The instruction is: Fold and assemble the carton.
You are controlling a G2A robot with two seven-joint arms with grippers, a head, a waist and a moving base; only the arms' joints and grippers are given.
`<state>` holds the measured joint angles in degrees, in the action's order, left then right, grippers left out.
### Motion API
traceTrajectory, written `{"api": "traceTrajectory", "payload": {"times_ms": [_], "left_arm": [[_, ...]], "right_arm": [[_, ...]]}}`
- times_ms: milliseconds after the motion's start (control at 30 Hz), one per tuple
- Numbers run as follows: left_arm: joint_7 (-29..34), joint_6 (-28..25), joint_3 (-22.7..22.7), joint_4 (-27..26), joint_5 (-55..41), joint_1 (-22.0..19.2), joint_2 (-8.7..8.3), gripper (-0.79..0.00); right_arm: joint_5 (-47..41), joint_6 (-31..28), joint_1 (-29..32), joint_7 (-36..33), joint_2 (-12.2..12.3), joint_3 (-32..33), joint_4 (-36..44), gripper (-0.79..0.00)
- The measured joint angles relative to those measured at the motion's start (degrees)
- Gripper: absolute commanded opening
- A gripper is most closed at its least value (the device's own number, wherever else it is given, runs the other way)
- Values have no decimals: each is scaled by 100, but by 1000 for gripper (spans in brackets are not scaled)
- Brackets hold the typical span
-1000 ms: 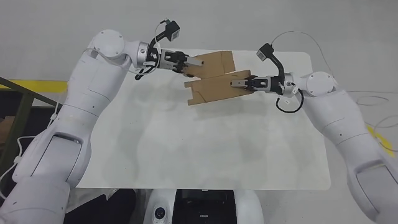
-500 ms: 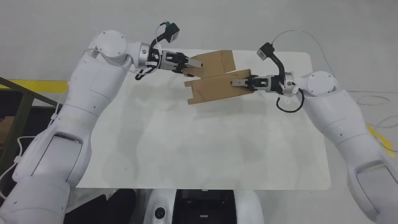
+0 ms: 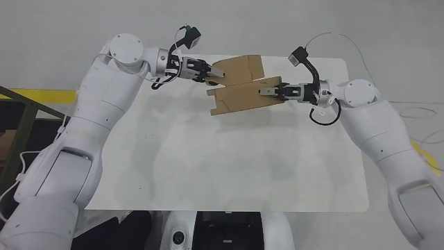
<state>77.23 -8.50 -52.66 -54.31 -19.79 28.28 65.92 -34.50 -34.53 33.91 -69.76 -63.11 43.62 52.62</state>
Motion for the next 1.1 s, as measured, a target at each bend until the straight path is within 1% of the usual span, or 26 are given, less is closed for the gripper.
{"api": "traceTrajectory", "payload": {"times_ms": [33, 67, 300, 333, 367, 400, 667, 833, 900, 967, 1100], "left_arm": [[0, 6, 2, 7, -2, -3, 2, -770], [0, 10, 4, 14, -7, -6, 5, -785], [29, 35, 29, 62, -36, -37, 26, -785], [39, 36, 32, 69, -47, -40, 29, -785], [49, 37, 33, 77, -59, -43, 32, -785], [60, 37, 35, 88, -75, -48, 36, -785], [196, -141, -21, 25, -209, -50, 38, -785], [294, -275, -75, -90, -236, -4, 16, -785], [313, -297, -85, -140, -229, 16, 9, -785], [339, -317, -78, -186, -208, 35, 6, -785], [395, -355, -30, -253, -181, 62, 14, -785]], "right_arm": [[3, 1, 1, -1, -1, 5, 4, -785], [7, 0, 3, 0, -2, 9, 10, -785], [51, 1, 26, -1, -6, 41, 57, -785], [55, 4, 28, -4, -6, 44, 65, -693], [62, 6, 30, -6, -6, 49, 70, -296], [74, 4, 33, -4, -5, 58, 67, 0], [257, -154, 36, 167, 7, 197, -278, 0], [679, -327, 31, 666, 69, 422, -366, 0], [681, -505, 92, 778, 117, 581, -240, 0], [568, -652, 176, 706, 156, 701, -47, 0], [309, -482, 375, 479, 220, 747, 667, 0]]}}
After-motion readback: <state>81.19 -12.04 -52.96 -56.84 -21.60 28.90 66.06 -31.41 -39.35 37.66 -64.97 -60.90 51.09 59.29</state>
